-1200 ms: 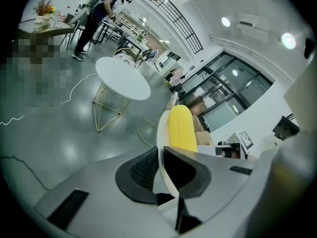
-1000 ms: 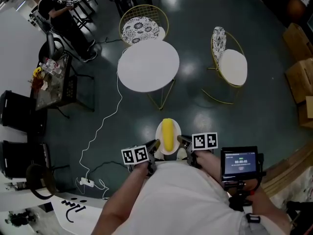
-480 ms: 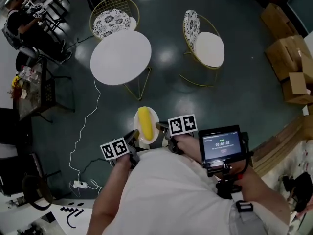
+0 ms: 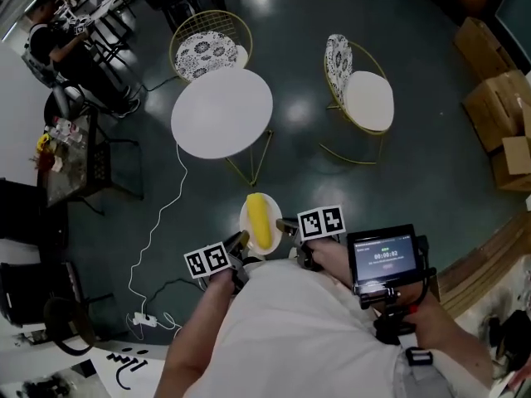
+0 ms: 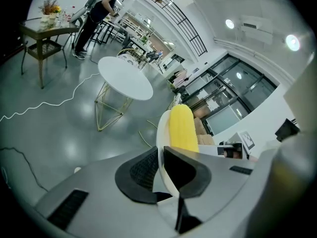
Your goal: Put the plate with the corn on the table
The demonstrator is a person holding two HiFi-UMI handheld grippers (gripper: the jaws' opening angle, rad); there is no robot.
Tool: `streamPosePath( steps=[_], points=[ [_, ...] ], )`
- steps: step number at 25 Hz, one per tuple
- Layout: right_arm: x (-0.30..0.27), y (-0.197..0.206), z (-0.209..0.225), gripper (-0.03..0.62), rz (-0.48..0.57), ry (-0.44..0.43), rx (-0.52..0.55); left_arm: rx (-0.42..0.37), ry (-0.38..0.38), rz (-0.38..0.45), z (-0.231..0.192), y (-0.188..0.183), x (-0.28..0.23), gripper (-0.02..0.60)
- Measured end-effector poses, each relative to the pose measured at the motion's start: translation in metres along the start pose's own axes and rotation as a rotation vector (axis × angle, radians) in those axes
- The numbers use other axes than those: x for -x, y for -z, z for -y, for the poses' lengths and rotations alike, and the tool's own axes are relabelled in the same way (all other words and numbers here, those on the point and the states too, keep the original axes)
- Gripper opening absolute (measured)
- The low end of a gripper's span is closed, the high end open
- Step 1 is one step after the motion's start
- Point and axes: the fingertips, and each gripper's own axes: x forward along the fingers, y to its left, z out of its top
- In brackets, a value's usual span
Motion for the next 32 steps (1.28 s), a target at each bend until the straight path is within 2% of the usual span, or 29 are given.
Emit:
streamPosePath(
  steps=[13, 24, 32],
  points=[
    [-0.010, 0.012, -0.008, 0.035, -0.067, -0.040, 0.020, 0.055, -0.060, 0.044, -0.010, 0.012, 0.015, 0.038],
    [-0.048, -0.024, -0.008, 0.035, -0.082, -0.013, 0.021, 0.070, -0.051, 0.034, -0.038, -0.032, 0.001, 0.038],
    [-0.084, -0.059, -0.021, 0.035, -0.060, 0.004, 0.015, 0.058, -0.030, 0.023, -0.062, -0.080, -0.002, 0.038]
  ],
)
